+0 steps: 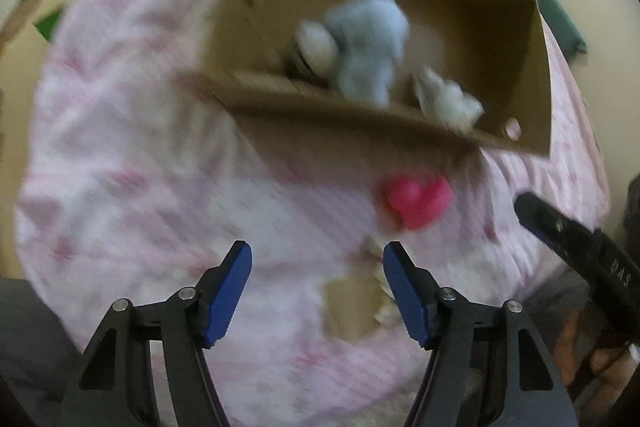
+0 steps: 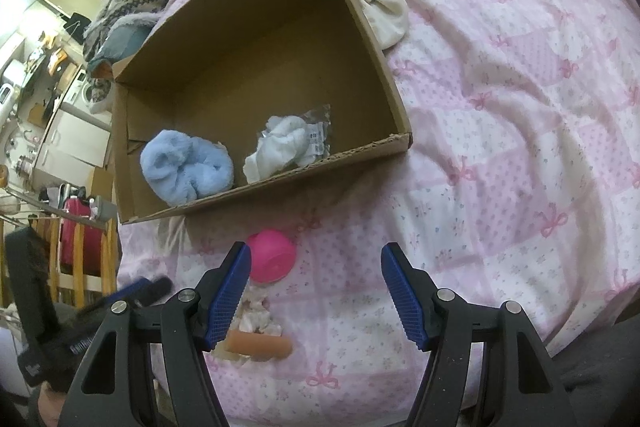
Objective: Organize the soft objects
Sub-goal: 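Lower the left tool toward the small beige item beside the lace scrunchie, then grasp the small beige item with left tool while right tool grasps the peach cone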
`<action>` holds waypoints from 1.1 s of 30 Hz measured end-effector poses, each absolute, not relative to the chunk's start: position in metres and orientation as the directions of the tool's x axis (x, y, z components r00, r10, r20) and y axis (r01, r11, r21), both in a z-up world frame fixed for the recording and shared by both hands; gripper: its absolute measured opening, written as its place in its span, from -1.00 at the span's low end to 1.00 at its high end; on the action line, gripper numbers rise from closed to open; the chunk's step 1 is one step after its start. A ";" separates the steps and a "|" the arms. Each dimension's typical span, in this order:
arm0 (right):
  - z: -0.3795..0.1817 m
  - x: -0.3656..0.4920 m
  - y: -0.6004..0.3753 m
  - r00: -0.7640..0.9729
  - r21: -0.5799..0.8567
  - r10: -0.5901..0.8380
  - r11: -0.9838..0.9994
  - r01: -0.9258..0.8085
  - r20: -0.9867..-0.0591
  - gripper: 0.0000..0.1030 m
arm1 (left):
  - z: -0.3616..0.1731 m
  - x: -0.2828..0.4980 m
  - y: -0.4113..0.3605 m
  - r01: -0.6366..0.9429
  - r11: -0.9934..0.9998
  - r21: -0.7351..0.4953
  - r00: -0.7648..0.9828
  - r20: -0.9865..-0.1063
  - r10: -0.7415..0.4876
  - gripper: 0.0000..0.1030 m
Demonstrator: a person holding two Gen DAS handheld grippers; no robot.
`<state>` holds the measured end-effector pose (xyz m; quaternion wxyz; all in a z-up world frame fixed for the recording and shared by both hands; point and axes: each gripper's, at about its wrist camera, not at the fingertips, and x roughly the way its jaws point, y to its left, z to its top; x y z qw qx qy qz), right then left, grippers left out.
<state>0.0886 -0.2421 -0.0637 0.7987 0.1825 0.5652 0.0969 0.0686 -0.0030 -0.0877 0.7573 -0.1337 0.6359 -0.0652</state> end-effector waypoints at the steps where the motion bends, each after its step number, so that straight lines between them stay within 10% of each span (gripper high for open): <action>1: -0.064 0.089 -0.242 0.341 0.403 0.363 0.914 0.051 -0.867 0.38 | -0.093 0.068 -0.007 -0.063 0.955 -0.290 0.159 -0.948 -0.277 0.20; 13: -0.070 0.094 -0.232 0.318 0.386 0.354 0.921 0.042 -0.879 0.38 | -0.125 0.059 -0.026 -0.066 0.921 -0.383 -0.018 -0.923 -0.385 -0.83; 24: -0.085 0.090 -0.218 0.209 0.465 0.457 0.885 -0.015 -0.865 0.37 | -0.069 0.058 0.001 -0.061 0.961 -0.270 0.217 -0.943 -0.251 -0.88; 28: -0.101 0.089 -0.204 0.110 0.493 0.494 0.869 -0.032 -0.863 -0.26 | -0.053 0.058 0.009 -0.058 0.976 -0.209 0.301 -0.936 -0.182 -0.88; 33: -0.111 0.090 -0.184 0.052 0.473 0.476 0.879 -0.064 -0.878 -0.28 | -0.052 0.064 0.010 -0.066 0.978 -0.200 0.316 -0.933 -0.169 -0.87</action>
